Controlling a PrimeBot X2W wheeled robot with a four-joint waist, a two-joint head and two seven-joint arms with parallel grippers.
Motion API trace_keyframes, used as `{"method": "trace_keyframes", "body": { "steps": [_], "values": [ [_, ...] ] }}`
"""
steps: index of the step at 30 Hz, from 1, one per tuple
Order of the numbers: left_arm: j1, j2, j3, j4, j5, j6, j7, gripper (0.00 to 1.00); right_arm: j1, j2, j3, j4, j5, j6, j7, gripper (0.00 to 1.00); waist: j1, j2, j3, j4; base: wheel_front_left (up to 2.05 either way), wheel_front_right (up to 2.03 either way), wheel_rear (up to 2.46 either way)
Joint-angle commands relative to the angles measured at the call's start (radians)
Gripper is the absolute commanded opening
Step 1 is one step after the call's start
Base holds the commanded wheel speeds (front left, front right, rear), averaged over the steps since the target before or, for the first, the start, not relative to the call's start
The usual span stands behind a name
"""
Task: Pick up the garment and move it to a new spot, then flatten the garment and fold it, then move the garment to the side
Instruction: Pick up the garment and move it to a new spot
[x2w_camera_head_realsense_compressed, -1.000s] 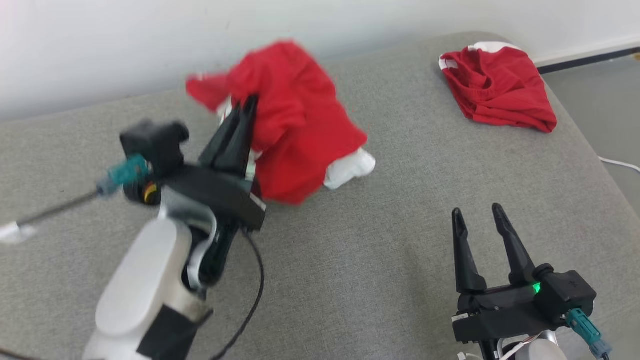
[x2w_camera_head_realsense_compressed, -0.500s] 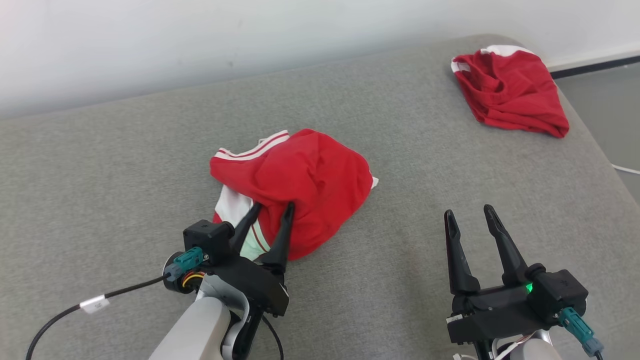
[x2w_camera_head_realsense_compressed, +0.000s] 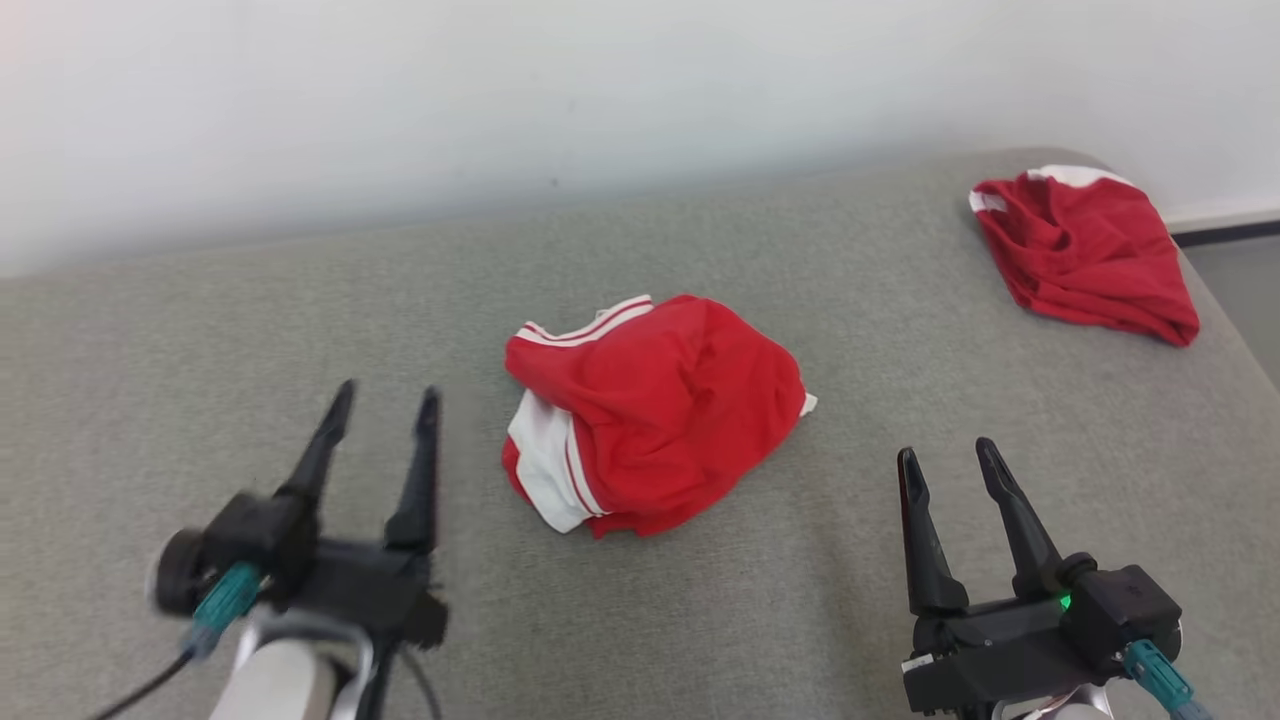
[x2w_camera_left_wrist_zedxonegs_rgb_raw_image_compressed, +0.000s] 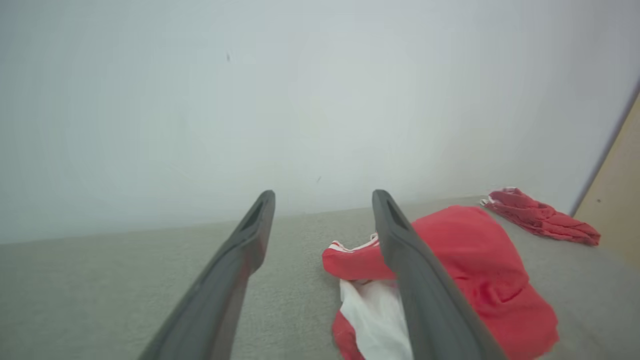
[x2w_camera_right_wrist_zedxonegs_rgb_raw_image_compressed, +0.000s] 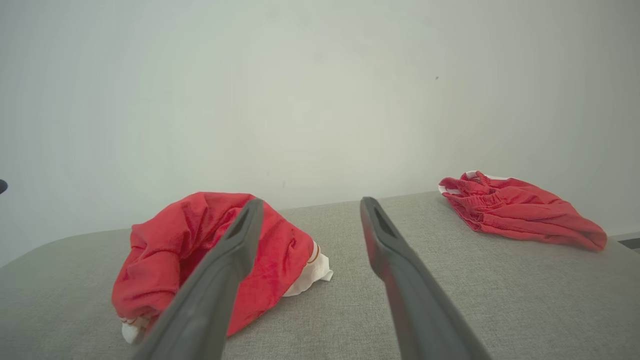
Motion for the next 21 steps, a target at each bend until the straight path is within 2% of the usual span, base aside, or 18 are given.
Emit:
{"method": "trace_keyframes", "body": {
  "steps": [1,5,6,9,15,21],
  "values": [
    [0.061,0.023,0.035,-0.056,0.066,0.01,-0.003,1.0,0.015,0.002,0.0,0.001,-0.007,-0.003,0.0,1.0,0.0001,0.0001,-0.026,0.028,0.0,0.0,0.0],
    [0.154,0.032,0.093,-0.113,0.12,0.018,-0.003,1.0,0.031,0.001,-0.007,0.004,0.004,-0.003,0.0,1.0,0.0001,0.0001,-0.036,0.046,0.0,0.0,0.0],
    [0.206,0.031,0.137,-0.136,0.141,0.017,-0.003,1.0,0.034,0.002,-0.006,0.007,0.008,-0.003,0.0,1.0,0.0001,0.0001,-0.042,0.056,0.0,0.0,0.0],
    [0.255,0.018,0.172,-0.155,0.164,0.02,-0.003,1.0,0.041,0.002,-0.01,0.009,0.01,-0.003,0.0,1.0,0.0001,0.0001,-0.048,0.066,0.0,0.0,0.0],
    [0.37,-0.039,0.28,-0.204,0.22,-0.005,-0.003,1.0,0.059,0.002,-0.02,0.019,0.018,-0.003,0.0,1.0,0.0001,0.0001,-0.062,0.094,0.0,0.0,0.0],
    [0.448,-0.101,0.341,-0.227,0.282,-0.032,-0.003,1.0,0.072,0.001,-0.013,0.032,0.025,-0.003,0.0,1.0,0.0001,0.0001,-0.065,0.106,0.0,0.0,0.0]
  ]
}}
